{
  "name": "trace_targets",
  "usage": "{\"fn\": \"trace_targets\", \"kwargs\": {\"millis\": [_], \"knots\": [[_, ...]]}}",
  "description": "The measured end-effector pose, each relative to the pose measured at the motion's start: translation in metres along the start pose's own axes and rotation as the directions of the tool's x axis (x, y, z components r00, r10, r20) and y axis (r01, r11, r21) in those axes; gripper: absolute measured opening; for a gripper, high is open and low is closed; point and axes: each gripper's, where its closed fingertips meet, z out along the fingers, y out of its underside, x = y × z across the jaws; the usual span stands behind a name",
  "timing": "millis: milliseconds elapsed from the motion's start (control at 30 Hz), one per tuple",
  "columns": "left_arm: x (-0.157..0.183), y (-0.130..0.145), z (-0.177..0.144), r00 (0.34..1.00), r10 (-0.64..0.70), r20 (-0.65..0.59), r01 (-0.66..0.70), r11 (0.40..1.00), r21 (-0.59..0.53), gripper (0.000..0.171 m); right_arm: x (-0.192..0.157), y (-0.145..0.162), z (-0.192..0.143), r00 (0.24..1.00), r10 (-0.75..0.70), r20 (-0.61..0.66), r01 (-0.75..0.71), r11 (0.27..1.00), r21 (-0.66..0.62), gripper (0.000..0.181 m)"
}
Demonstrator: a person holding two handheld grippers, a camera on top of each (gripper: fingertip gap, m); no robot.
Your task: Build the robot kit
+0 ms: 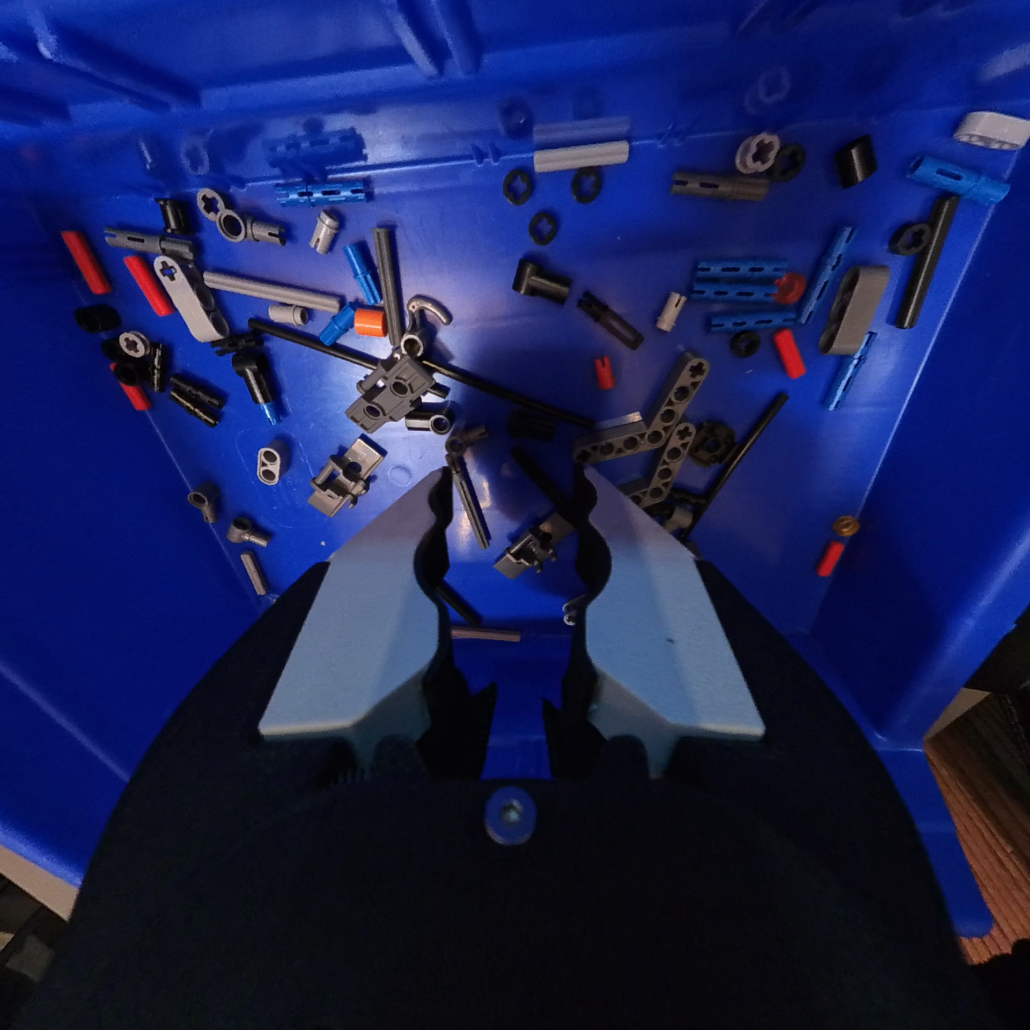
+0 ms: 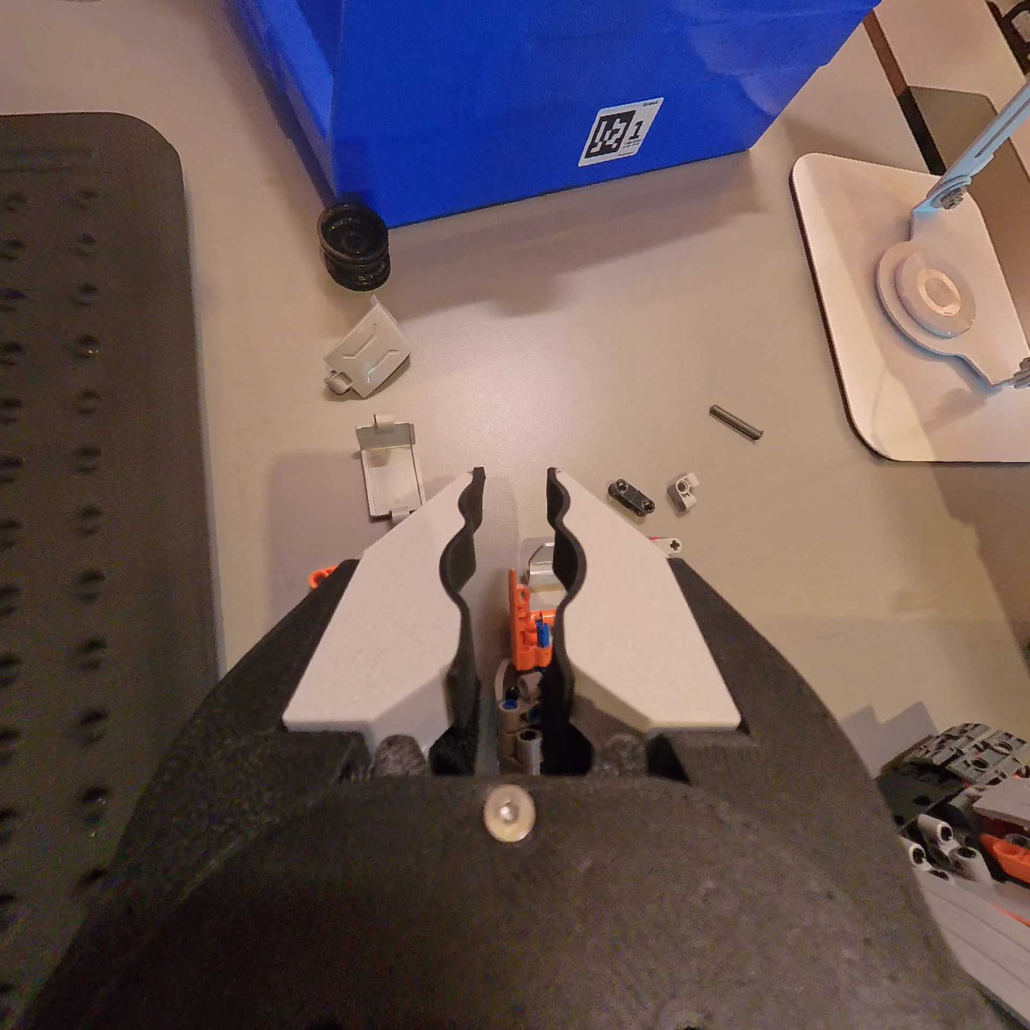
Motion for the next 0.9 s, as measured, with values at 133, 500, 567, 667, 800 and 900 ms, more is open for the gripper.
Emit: {"fn": "trace_targets", "kwargs": {"millis": [133, 500, 567, 667, 800, 900], "knots": [[0.002, 0.0, 0.0, 1.0, 0.002, -0.007, -0.002, 1.0, 0.0, 0.042, 0.0, 0.0, 0.0, 1.0, -0.001, -0.001, 0.001, 1.0, 0.001, 0.02], [0.01, 0.003, 0.004, 0.999, -0.006, -0.045, 0.005, 1.0, -0.023, 0.046, 0.0, -0.001, -0.001, 1.0, -0.008, -0.005, 0.008, 1.0, -0.001, 0.021], [0.011, 0.004, 0.006, 0.999, -0.004, -0.044, 0.003, 1.0, -0.031, 0.046, -0.001, -0.001, -0.002, 1.0, -0.01, -0.006, 0.01, 1.0, -0.001, 0.021], [0.007, 0.004, 0.0, 1.0, -0.01, -0.024, 0.01, 1.0, -0.022, 0.045, -0.001, -0.002, -0.002, 1.0, -0.011, -0.008, 0.011, 1.0, 0.003, 0.02], [-0.012, 0.005, -0.018, 0.997, -0.057, 0.046, 0.056, 0.998, 0.033, 0.045, -0.001, -0.003, -0.003, 1.0, -0.015, -0.011, 0.015, 1.0, 0.005, 0.02], [-0.03, 0.013, -0.032, 0.988, -0.108, 0.109, 0.1, 0.992, 0.073, 0.045, -0.001, -0.002, -0.002, 1.0, -0.014, -0.008, 0.014, 1.0, 0.003, 0.021]]}}
